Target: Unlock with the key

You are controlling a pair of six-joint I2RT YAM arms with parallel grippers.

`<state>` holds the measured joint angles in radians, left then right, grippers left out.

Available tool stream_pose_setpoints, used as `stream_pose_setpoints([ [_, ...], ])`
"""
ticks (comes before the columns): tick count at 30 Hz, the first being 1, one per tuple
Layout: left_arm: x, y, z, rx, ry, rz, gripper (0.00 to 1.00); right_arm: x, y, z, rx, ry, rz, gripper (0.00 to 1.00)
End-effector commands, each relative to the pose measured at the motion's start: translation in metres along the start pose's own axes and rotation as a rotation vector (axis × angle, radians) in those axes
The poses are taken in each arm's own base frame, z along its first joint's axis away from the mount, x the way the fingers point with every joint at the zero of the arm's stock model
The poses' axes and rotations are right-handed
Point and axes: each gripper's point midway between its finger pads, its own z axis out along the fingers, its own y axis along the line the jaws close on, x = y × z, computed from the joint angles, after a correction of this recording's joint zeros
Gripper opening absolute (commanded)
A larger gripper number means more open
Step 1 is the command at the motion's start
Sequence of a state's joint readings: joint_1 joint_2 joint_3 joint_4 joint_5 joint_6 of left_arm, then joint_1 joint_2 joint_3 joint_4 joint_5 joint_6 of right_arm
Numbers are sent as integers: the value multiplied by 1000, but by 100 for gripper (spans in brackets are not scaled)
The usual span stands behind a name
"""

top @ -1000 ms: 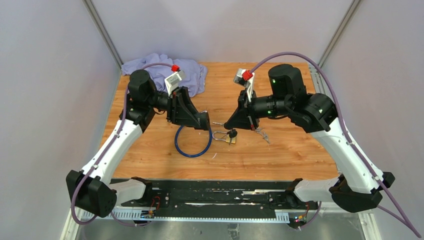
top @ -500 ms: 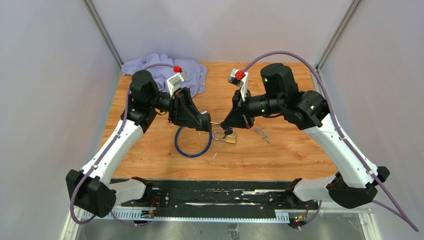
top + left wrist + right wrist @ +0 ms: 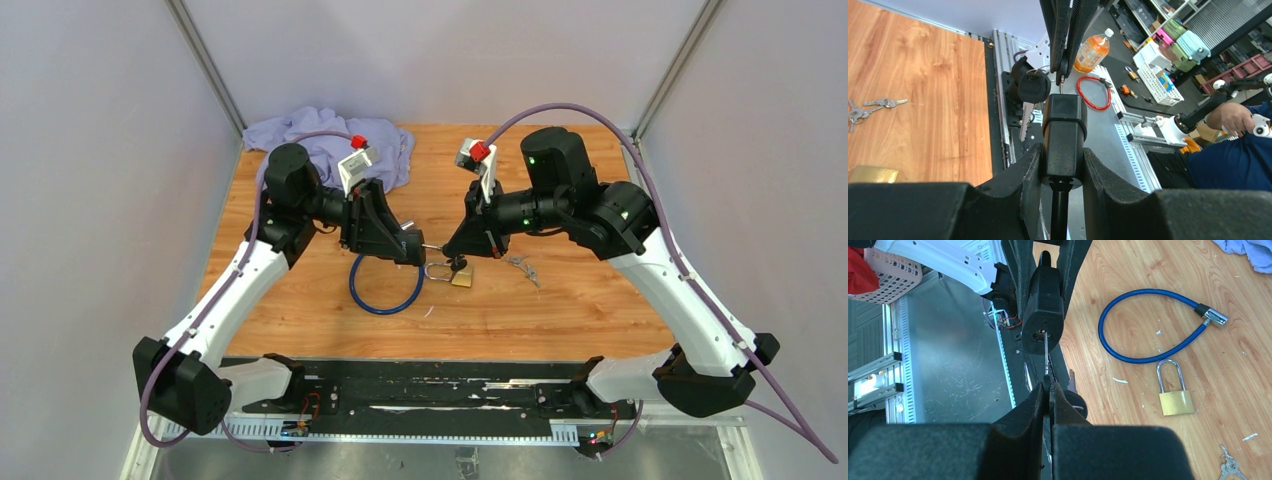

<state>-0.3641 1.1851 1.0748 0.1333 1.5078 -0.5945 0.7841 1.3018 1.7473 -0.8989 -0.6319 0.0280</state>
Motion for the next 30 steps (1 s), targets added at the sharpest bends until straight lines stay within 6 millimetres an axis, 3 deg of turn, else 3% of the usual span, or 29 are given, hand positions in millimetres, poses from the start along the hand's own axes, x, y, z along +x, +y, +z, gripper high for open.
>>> stream_pose_setpoints([
  [1, -6, -7, 4, 17, 6, 59, 0, -4, 8, -5, -15, -4, -30, 1],
  [12, -4, -3, 8, 18, 6, 43, 0, 1, 9, -3, -19, 21, -19, 1],
  [30, -20, 6, 17, -33, -34, 64, 0, 6, 7, 2, -21, 71, 5, 1],
])
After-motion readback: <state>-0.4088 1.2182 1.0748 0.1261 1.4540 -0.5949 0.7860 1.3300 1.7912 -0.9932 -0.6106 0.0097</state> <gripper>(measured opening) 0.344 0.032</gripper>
